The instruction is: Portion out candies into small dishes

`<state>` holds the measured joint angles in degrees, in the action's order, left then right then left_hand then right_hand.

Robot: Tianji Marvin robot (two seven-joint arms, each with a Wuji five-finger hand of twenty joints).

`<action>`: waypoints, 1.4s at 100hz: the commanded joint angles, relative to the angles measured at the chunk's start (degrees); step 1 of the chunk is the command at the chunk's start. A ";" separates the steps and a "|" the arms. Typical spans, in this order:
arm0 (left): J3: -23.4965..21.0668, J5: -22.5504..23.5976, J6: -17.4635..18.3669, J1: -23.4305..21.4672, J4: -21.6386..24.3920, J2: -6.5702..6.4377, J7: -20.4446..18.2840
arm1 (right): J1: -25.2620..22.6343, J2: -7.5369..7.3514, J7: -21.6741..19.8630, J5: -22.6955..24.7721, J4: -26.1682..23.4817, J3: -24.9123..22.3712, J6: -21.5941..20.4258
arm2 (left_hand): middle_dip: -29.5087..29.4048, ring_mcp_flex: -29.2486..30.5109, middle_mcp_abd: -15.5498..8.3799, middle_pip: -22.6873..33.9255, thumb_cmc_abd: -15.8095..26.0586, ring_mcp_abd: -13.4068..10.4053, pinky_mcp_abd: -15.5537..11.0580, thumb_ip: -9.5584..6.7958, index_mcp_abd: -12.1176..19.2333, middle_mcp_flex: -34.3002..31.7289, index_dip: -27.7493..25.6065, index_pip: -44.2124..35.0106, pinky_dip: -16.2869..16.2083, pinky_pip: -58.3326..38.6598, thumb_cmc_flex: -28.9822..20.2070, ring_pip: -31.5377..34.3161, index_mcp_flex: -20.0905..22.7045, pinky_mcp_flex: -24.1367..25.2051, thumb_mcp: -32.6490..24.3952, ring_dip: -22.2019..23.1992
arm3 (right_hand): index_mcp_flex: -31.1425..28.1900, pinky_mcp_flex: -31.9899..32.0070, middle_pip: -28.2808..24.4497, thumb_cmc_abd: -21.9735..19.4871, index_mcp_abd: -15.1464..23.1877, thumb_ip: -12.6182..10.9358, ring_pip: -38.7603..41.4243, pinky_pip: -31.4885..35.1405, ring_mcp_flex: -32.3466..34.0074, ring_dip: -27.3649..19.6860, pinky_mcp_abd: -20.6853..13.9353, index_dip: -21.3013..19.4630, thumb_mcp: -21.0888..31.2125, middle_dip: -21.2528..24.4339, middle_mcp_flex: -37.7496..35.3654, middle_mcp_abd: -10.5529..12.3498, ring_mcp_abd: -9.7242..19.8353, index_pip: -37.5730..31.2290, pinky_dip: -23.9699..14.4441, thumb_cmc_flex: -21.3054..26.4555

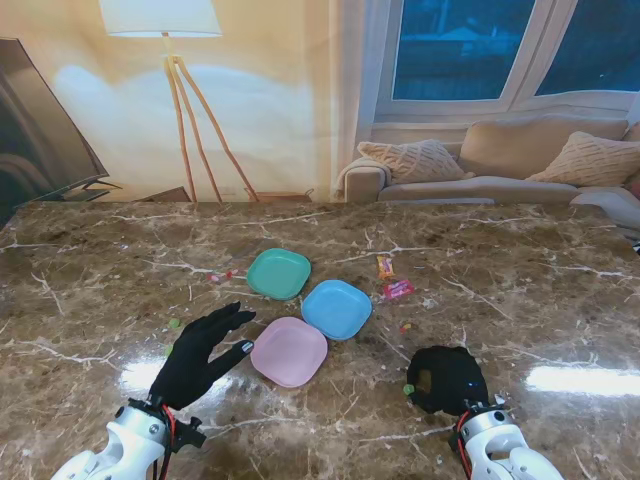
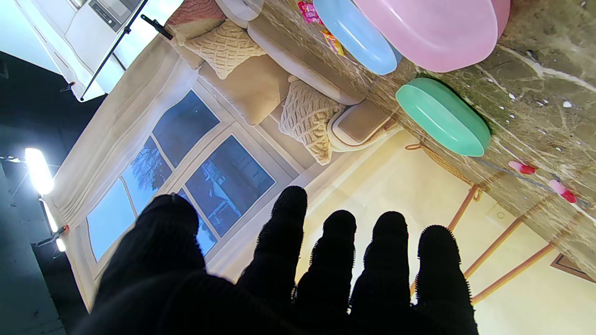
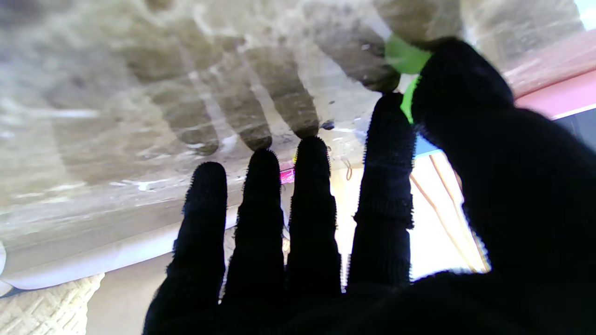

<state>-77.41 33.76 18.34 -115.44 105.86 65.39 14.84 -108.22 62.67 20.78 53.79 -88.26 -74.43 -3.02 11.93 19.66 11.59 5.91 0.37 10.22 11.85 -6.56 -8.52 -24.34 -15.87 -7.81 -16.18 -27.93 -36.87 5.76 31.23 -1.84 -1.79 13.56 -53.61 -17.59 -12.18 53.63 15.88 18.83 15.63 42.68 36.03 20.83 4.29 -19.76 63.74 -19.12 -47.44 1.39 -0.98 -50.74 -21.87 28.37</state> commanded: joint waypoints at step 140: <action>-1.19 -0.02 -1.10 -0.97 0.66 0.17 0.18 | 16.15 2.33 4.91 -4.70 2.00 15.98 -6.94 | -0.46 -0.20 -0.63 -0.09 2.13 -1.23 -0.07 0.91 1.07 -0.07 0.31 0.10 0.86 -0.70 -1.42 -0.58 -0.12 0.56 1.11 -0.54 | -3.23 2.33 -0.08 -3.16 3.47 0.33 -0.54 -0.33 -2.48 -1.82 -0.05 -0.74 1.14 -0.11 1.36 1.16 1.92 -4.96 -0.88 2.67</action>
<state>-78.58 33.70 17.61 -115.96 106.35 65.46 14.89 -93.13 63.78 26.37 49.46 -87.16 -59.50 -9.52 11.93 19.66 11.59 5.91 0.36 10.22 11.94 -6.56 -8.52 -24.34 -15.87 -7.81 -16.17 -27.93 -36.87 5.76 31.23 -1.83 -1.79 13.56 -53.63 -15.99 -12.74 52.89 15.86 18.87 15.49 43.29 35.49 20.21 4.91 -19.65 63.51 -19.12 -46.94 1.39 -1.02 -50.75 -21.87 28.37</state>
